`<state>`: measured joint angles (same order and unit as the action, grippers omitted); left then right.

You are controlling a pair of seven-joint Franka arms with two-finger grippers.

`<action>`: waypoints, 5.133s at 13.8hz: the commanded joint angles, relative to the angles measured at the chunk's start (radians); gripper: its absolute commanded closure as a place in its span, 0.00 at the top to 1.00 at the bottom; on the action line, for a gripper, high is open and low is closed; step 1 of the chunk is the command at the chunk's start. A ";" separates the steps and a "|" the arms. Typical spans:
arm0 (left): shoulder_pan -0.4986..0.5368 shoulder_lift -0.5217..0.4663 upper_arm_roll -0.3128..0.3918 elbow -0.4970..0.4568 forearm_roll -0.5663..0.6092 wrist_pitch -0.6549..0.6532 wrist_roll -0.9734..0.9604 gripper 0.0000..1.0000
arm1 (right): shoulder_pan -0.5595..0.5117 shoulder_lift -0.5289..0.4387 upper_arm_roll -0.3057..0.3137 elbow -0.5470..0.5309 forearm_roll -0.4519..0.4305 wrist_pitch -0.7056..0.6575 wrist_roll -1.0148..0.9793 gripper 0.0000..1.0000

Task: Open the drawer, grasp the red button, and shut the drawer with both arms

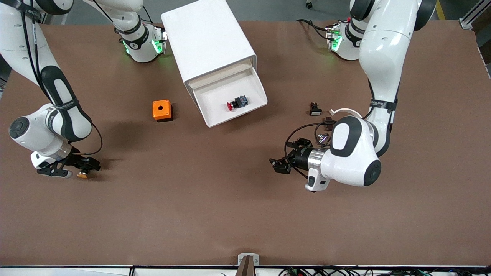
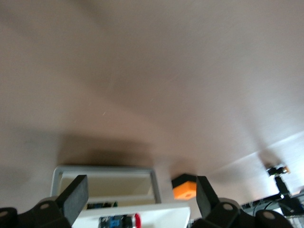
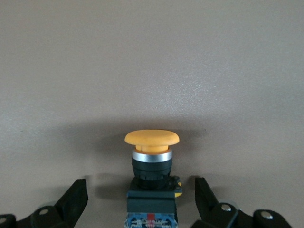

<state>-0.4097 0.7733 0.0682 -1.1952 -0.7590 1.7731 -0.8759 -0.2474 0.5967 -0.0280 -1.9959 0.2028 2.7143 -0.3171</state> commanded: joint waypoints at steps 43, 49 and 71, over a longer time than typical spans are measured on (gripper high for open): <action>-0.087 -0.080 0.005 -0.046 0.319 0.223 0.006 1.00 | 0.010 -0.089 -0.018 0.052 -0.194 -0.187 0.324 0.00; -0.081 -0.080 0.004 -0.046 0.317 0.223 0.014 1.00 | -0.039 0.020 -0.015 0.068 -0.189 -0.025 0.181 0.00; -0.080 -0.088 0.005 -0.050 0.457 0.246 0.015 1.00 | 0.478 -0.305 -0.009 0.117 -0.177 -0.613 1.227 1.00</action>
<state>-0.4871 0.6999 0.0706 -1.2368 -0.3247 2.0182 -0.8597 0.1164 0.3587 -0.0233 -1.8449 0.0268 2.1351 0.7208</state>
